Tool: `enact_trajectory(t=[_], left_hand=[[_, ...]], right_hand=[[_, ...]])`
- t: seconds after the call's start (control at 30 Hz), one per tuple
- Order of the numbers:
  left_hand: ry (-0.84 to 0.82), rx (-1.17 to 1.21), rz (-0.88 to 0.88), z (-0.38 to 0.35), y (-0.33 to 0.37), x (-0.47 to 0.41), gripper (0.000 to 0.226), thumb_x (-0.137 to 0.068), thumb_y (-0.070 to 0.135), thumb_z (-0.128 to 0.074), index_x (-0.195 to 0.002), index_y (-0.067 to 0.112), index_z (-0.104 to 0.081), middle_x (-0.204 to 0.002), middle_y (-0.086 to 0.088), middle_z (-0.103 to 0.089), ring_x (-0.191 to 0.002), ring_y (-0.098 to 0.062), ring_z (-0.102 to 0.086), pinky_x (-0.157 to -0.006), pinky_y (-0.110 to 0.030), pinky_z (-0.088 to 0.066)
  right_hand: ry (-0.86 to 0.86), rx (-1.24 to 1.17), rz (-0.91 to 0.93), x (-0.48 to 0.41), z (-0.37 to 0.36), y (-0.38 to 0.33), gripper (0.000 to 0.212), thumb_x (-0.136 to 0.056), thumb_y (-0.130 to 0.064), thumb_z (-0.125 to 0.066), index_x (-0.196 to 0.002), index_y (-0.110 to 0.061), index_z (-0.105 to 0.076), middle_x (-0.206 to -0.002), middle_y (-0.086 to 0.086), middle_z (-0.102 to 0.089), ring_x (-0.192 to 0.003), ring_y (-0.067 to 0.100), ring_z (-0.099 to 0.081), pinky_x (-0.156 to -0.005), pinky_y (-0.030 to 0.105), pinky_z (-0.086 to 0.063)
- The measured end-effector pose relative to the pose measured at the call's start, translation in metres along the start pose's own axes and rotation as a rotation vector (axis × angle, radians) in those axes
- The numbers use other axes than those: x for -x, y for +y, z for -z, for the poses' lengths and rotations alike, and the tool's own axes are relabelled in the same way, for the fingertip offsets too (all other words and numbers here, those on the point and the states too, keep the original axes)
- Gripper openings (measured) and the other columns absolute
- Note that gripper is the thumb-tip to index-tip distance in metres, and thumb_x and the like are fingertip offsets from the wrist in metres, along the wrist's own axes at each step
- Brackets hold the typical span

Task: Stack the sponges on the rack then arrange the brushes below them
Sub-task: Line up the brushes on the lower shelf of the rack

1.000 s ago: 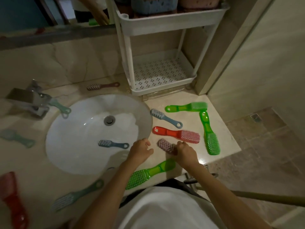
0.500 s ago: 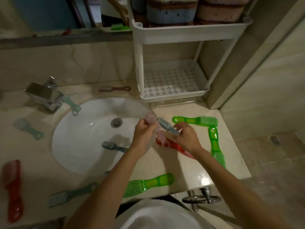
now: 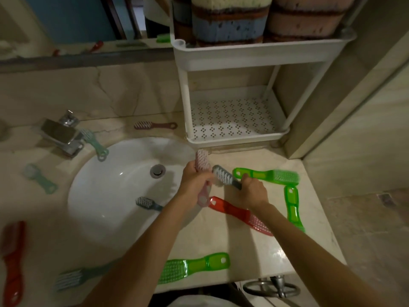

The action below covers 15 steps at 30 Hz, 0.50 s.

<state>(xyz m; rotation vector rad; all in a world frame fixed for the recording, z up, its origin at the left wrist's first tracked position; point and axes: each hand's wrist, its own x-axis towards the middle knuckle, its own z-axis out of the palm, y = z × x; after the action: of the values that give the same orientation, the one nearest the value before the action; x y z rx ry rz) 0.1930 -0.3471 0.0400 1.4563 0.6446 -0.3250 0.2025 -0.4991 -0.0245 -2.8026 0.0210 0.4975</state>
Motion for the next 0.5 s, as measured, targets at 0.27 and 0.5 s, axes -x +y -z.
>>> enact_trajectory(t=[0.27,0.5], left_hand=[[0.055,-0.039,-0.229,-0.021,0.026,-0.021,0.014,-0.096,0.008,-0.042,-0.110,0.011,-0.042,-0.072,-0.005,-0.057,-0.033,-0.005,-0.049,-0.035,-0.019,-0.040],[0.119,-0.237,-0.160,-0.054,0.069,-0.091,0.058,-0.092,-0.005,-0.040,-0.143,0.008,-0.016,-0.129,-0.016,-0.049,-0.087,-0.029,-0.066,-0.048,-0.015,-0.051]], right_hand=[[0.248,-0.293,0.144,-0.014,0.055,0.004,0.018,-0.081,-0.011,-0.061,-0.094,0.001,-0.058,-0.092,0.025,-0.066,-0.084,0.041,-0.061,-0.064,0.035,-0.038],[0.195,-0.386,0.024,-0.081,0.092,-0.015,0.024,-0.087,-0.017,-0.057,-0.098,0.003,-0.062,-0.097,0.023,-0.067,-0.090,0.035,-0.062,-0.065,0.029,-0.035]])
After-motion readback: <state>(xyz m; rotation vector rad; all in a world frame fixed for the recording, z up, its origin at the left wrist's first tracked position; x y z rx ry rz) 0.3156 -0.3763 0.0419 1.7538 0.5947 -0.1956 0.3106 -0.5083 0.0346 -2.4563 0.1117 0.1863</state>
